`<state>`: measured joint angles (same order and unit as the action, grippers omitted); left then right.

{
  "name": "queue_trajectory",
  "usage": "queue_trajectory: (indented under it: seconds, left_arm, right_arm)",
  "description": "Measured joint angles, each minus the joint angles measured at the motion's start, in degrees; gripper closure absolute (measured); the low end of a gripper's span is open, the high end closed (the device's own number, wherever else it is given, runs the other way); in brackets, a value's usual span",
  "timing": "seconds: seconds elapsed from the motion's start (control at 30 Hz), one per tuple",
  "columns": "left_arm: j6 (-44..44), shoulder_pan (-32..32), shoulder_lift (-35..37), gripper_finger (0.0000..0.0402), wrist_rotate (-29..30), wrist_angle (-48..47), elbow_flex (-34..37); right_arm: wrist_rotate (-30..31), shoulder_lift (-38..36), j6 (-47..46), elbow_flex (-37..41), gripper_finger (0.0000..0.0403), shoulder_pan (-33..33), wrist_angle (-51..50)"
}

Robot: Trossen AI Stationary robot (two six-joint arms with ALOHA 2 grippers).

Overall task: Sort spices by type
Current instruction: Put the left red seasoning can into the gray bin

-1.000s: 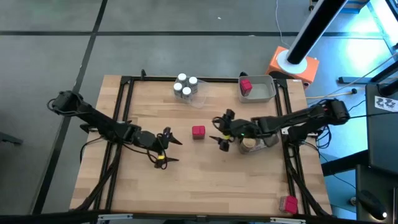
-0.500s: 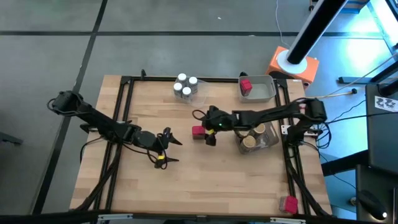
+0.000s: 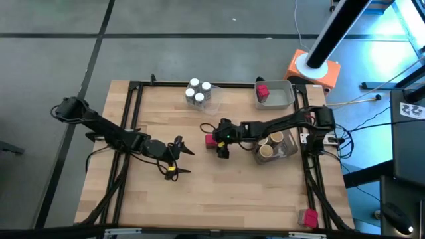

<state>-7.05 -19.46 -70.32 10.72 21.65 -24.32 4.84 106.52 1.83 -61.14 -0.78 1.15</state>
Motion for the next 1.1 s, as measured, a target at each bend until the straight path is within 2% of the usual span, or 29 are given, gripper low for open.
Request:
queue_trajectory:
  seconds: [0.17, 0.37, 0.67, 0.87, 1.1]
  left_arm:
    - [0.0, 0.0, 0.0, 0.0050, 0.0, 0.0, 0.0]
    - [0.0, 0.0, 0.0, 0.0050, 0.0, 0.4, 0.0]
    - [0.0, 0.0, 0.0, 0.0050, 0.0, 0.4, 0.0]
    - [-0.2, 0.0, 0.0, 0.0050, 0.0, 0.4, 0.0]
    - [-0.3, 0.0, 0.0, 0.0050, 0.0, 0.2, 0.0]
  right_arm:
    - [-0.4, 0.6, 0.0, 0.0, 0.0093, 0.0, 3.3]
    - [-0.4, 0.7, 0.9, 0.0, 0.0185, 0.0, 3.4]
    - [0.4, -2.8, 1.3, 0.1, 0.0185, 0.5, 2.5]
    - [9.9, -10.6, 1.6, 0.1, 0.0185, 1.8, -5.4]
    - [23.9, -22.1, 1.1, 0.1, 0.0185, 1.9, -17.1]
